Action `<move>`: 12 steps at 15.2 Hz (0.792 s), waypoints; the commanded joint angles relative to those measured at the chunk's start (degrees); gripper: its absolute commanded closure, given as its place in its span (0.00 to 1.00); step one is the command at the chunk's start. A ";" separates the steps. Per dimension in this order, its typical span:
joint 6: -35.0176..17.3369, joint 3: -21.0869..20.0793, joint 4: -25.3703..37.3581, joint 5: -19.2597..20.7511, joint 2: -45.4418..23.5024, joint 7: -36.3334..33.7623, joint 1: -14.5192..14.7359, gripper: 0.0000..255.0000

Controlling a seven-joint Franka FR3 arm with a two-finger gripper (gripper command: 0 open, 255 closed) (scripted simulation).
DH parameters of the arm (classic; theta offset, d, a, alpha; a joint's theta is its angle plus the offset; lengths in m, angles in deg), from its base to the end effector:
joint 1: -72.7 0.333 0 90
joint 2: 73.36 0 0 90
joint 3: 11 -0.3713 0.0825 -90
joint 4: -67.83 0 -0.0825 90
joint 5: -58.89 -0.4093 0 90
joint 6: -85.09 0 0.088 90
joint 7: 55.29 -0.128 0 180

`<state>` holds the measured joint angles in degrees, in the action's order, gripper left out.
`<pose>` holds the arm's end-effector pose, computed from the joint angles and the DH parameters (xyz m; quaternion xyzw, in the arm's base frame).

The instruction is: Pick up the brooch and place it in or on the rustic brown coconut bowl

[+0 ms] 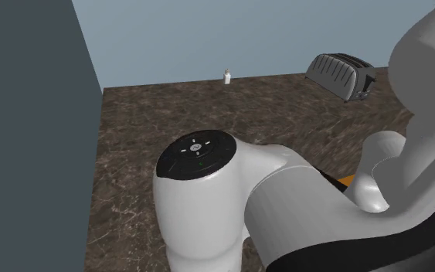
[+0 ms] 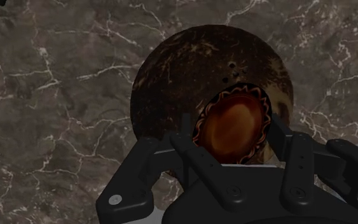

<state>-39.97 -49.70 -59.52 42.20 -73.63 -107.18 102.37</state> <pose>0.1856 0.5098 0.3900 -0.9911 -0.0567 0.1135 0.0401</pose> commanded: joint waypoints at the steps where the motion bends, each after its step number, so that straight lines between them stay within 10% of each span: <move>1: -1.58 -0.07 -0.70 0.45 -0.99 -0.11 0.09 1.00; 12: -9.26 0.08 -3.34 3.55 -6.80 -1.20 0.86 1.00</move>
<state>-48.90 -49.62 -62.64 45.73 -80.34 -108.41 103.20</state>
